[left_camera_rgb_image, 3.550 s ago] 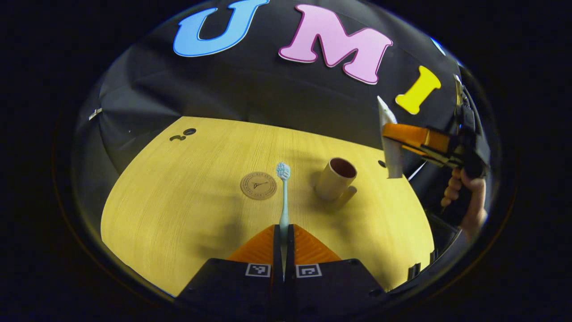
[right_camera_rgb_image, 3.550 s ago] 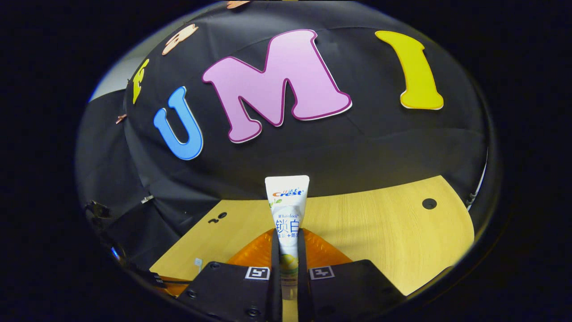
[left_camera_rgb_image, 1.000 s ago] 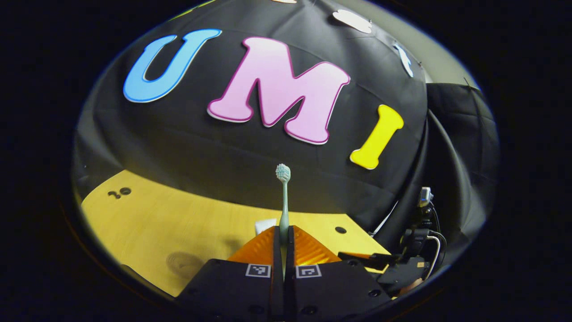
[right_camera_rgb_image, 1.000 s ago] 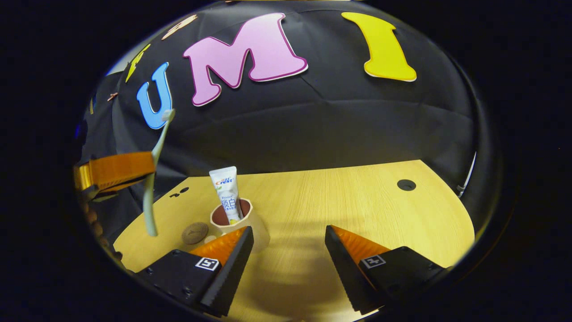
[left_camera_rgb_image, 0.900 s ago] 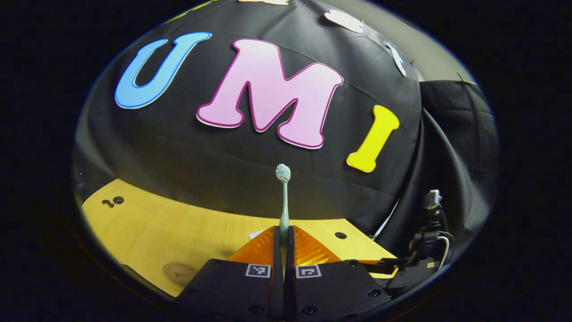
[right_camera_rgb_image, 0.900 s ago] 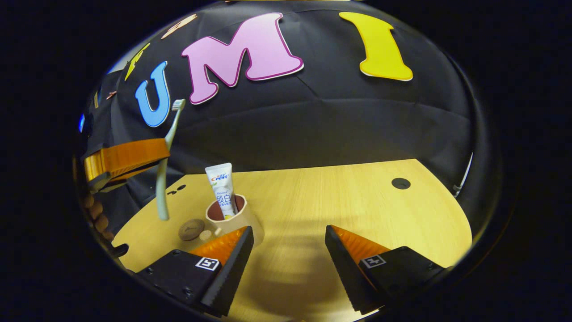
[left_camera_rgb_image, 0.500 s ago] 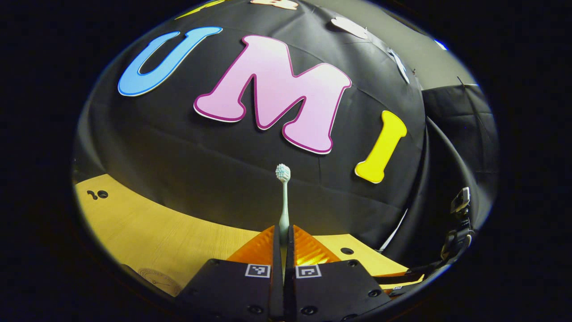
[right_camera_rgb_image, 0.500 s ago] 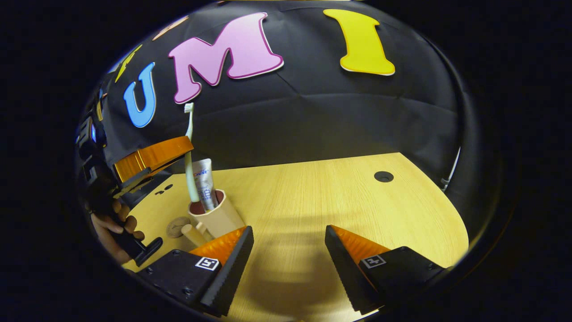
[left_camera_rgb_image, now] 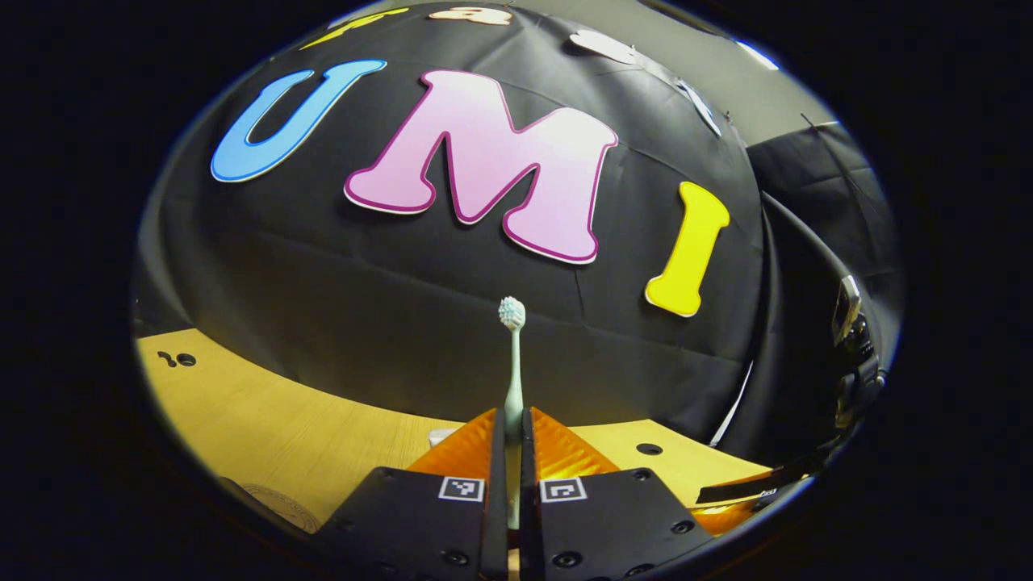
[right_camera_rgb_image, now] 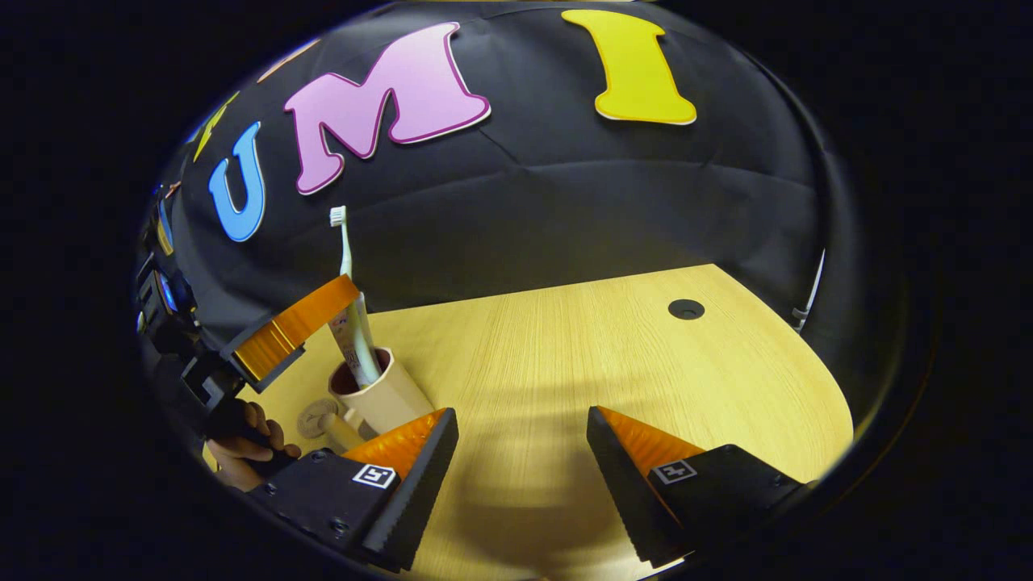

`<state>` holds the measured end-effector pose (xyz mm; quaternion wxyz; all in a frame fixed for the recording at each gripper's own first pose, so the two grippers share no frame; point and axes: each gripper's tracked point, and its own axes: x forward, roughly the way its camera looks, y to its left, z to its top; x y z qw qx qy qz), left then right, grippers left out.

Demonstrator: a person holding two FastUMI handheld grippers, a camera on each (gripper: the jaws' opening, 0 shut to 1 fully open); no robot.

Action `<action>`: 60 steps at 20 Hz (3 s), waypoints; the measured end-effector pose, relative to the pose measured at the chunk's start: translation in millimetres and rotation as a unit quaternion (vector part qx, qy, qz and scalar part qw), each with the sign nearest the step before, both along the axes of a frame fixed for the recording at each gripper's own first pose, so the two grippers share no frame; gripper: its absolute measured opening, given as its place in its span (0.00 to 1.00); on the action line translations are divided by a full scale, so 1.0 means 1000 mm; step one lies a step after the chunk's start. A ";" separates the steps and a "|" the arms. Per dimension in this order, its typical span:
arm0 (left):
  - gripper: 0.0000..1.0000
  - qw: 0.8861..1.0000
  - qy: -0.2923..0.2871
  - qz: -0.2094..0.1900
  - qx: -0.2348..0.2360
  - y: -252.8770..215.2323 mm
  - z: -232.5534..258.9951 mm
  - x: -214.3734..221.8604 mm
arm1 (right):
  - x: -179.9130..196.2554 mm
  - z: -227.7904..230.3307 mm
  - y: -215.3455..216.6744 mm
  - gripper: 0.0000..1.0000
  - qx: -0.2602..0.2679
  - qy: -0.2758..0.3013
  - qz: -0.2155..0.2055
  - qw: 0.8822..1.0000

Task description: Put the toothbrush and toothpaste on the desktop into the cup, then pick up the cup and place it on the coaster on the desktop.

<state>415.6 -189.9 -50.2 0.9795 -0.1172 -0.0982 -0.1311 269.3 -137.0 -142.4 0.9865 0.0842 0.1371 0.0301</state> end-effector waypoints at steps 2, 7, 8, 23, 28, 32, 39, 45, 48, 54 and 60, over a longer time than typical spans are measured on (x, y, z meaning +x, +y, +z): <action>0.12 1.000 0.002 -0.006 -0.002 -0.004 -0.006 -0.001 | -0.002 -0.004 0.000 0.98 0.002 0.004 0.000 1.000; 0.47 1.000 0.007 -0.009 0.019 -0.011 -0.013 -0.015 | -0.002 -0.010 0.003 0.98 0.000 0.011 0.004 1.000; 0.51 0.999 0.013 -0.008 0.028 -0.012 -0.014 -0.018 | -0.002 -0.008 0.003 0.98 0.001 0.009 0.005 1.000; 0.97 0.985 0.145 0.083 0.050 0.082 -0.029 -0.161 | 0.005 0.046 0.042 0.98 0.051 0.013 0.025 0.998; 0.97 0.975 0.187 0.114 0.047 0.115 -0.034 -0.217 | 0.012 0.066 0.068 0.97 0.037 0.034 0.038 0.998; 0.98 0.973 0.197 0.120 0.029 0.132 -0.031 -0.248 | 0.011 0.079 0.096 0.98 0.003 0.077 0.061 0.995; 0.98 0.969 0.193 0.156 -0.006 0.183 -0.032 -0.282 | -0.001 0.059 0.131 0.98 -0.029 0.181 0.093 0.979; 0.98 0.951 0.231 0.186 -0.082 0.232 -0.071 -0.326 | 0.006 0.026 0.147 0.98 -0.040 0.284 0.108 0.952; 0.98 0.942 0.248 0.205 -0.098 0.251 -0.088 -0.347 | 0.014 0.006 0.149 0.98 -0.053 0.328 0.107 0.937; 0.98 0.932 0.276 0.220 -0.087 0.273 -0.107 -0.367 | 0.020 -0.028 0.161 0.97 -0.068 0.391 0.106 0.912; 0.98 0.932 0.286 0.212 -0.069 0.273 -0.110 -0.352 | 0.029 -0.054 0.165 0.97 -0.096 0.437 0.102 0.889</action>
